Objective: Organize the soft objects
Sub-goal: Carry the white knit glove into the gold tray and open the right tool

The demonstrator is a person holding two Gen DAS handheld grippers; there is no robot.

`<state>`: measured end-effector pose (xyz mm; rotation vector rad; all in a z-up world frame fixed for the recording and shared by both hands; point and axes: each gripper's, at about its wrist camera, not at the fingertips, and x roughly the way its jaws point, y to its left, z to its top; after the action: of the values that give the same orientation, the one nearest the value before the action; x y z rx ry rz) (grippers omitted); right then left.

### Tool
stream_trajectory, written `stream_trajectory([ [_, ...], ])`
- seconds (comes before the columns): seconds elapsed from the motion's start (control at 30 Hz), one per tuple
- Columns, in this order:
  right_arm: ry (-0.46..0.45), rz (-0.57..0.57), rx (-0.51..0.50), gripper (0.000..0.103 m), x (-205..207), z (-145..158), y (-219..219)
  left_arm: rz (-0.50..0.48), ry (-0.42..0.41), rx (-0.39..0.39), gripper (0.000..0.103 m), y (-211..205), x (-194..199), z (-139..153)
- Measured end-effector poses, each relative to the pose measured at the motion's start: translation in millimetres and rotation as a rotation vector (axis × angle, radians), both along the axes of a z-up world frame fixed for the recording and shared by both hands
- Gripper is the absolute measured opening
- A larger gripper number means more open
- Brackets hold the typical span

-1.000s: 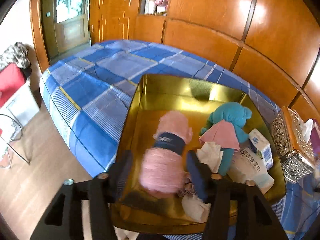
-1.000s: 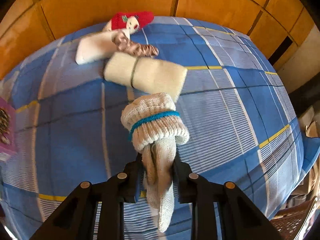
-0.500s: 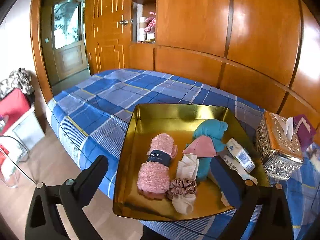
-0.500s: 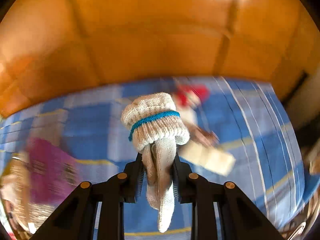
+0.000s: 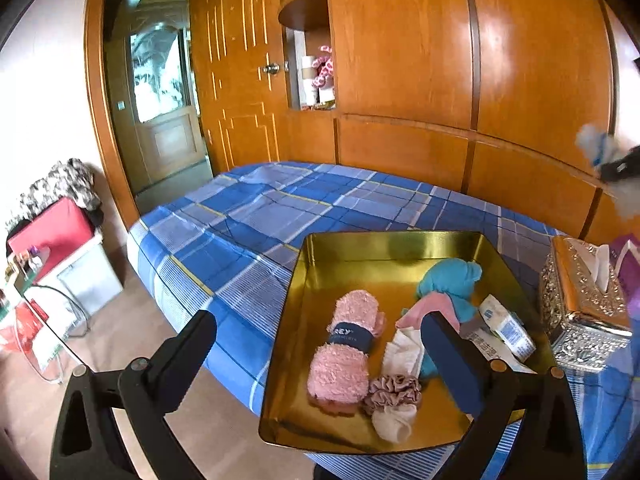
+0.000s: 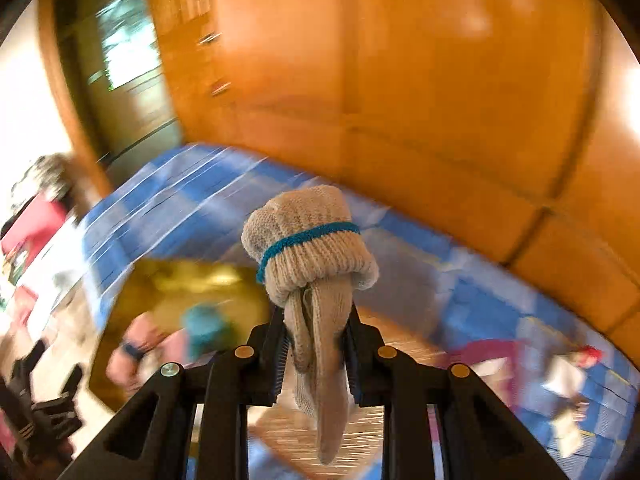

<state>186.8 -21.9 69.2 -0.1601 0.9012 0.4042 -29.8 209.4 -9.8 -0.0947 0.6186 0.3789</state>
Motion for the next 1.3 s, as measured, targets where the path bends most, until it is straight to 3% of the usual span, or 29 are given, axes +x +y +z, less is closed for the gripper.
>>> stream_trajectory([
  [0.2,0.148,0.124,0.003,0.023,-17,-61,66,-0.038,-0.006,-0.184,0.103,22,-3,-3],
  [0.37,0.191,0.072,-0.031,0.023,-2,-105,85,-0.057,-0.04,-0.209,0.103,26,-2,0],
  [0.6,0.203,0.033,-0.068,0.025,15,-133,97,-0.048,-0.028,-0.258,0.103,35,0,-3],
  [0.97,0.225,0.05,-0.116,0.024,11,-155,105,0.01,-0.044,-0.09,0.103,24,-6,4],
  [1.3,0.198,0.088,-0.18,0.024,-3,-161,119,0.001,-0.021,-0.063,0.103,19,-5,4],
])
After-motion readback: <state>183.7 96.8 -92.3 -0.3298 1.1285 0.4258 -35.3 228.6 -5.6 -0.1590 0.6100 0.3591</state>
